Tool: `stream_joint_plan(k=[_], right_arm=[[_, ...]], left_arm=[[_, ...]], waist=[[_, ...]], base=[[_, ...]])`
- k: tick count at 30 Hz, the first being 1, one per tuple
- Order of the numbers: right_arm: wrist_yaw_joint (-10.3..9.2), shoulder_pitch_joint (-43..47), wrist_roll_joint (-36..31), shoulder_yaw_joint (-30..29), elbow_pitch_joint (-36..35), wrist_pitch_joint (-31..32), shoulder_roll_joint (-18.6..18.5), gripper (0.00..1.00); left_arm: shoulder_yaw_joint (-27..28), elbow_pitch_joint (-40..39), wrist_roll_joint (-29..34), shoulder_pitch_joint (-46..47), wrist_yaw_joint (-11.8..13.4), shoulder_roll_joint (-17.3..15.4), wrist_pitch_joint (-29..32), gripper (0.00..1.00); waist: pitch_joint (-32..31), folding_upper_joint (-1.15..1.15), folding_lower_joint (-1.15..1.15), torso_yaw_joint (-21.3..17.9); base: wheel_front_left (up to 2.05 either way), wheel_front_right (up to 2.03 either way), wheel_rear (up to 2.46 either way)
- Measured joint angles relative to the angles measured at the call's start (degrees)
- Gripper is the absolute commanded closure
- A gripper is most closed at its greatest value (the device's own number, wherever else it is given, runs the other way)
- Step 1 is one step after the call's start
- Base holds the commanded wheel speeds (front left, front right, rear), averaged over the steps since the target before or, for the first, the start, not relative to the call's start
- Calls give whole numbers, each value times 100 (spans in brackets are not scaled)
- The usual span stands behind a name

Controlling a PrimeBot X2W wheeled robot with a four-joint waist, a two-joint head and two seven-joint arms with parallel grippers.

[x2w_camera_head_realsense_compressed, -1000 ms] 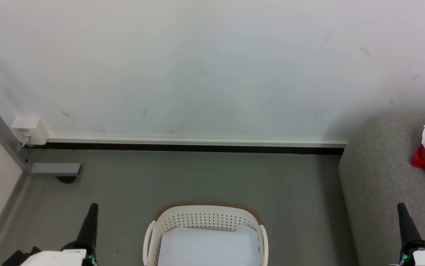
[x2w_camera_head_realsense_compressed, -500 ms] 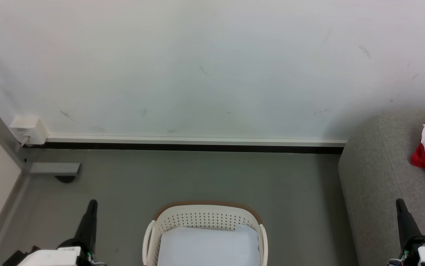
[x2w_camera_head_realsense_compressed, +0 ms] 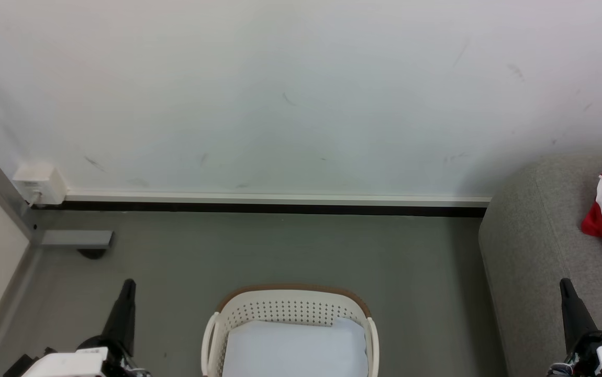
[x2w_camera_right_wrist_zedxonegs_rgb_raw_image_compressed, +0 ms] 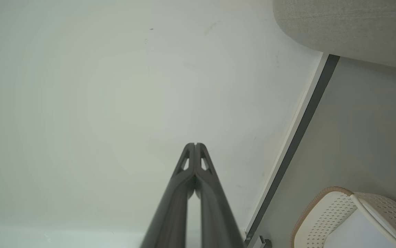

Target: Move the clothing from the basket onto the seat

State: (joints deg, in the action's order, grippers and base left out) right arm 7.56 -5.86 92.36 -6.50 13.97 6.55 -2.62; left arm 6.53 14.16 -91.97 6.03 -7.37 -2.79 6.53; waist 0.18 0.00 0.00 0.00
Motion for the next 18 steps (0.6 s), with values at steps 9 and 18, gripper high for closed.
stream_joint_plan(k=[9,18], right_arm=[[0,-1,0,0,1,0,0,100],[0,-1,0,1,1,0,-1,100]], left_arm=[[1,-1,0,1,0,0,1,100],[1,-1,0,1,0,0,0,100]], waist=[[0,0,0,0],[0,0,0,0]], base=[[0,0,0],[0,0,0]])
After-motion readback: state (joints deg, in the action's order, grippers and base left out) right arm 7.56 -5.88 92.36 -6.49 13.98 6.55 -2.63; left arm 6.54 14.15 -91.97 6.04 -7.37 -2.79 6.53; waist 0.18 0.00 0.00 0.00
